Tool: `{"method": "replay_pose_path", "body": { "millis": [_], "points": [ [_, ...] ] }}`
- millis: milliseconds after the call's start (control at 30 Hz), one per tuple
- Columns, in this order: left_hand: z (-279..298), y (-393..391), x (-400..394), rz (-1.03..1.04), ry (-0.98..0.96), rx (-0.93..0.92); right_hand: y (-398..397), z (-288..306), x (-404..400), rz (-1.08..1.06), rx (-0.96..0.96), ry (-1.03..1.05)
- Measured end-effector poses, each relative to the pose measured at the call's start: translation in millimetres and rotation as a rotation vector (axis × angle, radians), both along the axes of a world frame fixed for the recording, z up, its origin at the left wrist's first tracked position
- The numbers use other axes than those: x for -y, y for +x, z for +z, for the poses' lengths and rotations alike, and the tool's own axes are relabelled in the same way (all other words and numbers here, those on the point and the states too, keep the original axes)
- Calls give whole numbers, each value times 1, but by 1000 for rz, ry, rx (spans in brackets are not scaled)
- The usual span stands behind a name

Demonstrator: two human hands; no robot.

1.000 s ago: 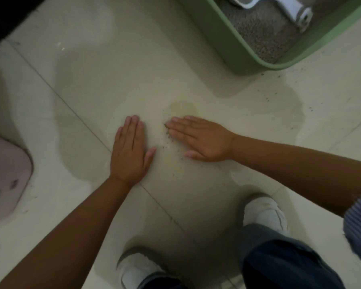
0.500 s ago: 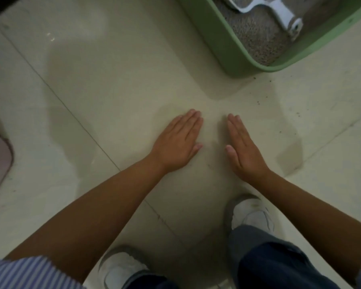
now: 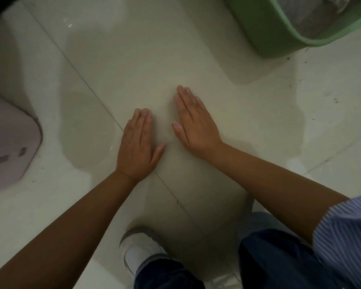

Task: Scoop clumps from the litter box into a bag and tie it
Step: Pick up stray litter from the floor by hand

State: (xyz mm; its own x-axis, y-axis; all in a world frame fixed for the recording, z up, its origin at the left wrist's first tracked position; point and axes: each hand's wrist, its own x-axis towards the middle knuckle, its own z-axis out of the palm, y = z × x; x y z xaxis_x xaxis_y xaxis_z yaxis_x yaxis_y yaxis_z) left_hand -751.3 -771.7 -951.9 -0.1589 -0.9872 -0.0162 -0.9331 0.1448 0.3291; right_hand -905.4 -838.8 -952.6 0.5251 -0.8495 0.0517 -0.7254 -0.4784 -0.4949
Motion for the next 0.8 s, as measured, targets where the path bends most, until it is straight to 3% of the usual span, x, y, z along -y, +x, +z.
{"method": "replay_pose_path", "body": {
  "millis": [100,200,300,433,600,800],
  "points": [
    [-1,1,-11,17,49,46,1,8,3,43,173,137],
    [-1,-8,-12,1,31,74,-23,17,10,-97,221,203],
    [0,-20,0,8,-11,68,-61,19,12,-193,127,219],
    [18,-37,35,17,86,28,-98,17,7,-170,-52,214],
    [41,-66,55,-46,459,43,-106,12,-3,-137,-116,123],
    [44,-78,55,-31,280,-25,-109,7,-10,-84,-105,39]
  ]
}}
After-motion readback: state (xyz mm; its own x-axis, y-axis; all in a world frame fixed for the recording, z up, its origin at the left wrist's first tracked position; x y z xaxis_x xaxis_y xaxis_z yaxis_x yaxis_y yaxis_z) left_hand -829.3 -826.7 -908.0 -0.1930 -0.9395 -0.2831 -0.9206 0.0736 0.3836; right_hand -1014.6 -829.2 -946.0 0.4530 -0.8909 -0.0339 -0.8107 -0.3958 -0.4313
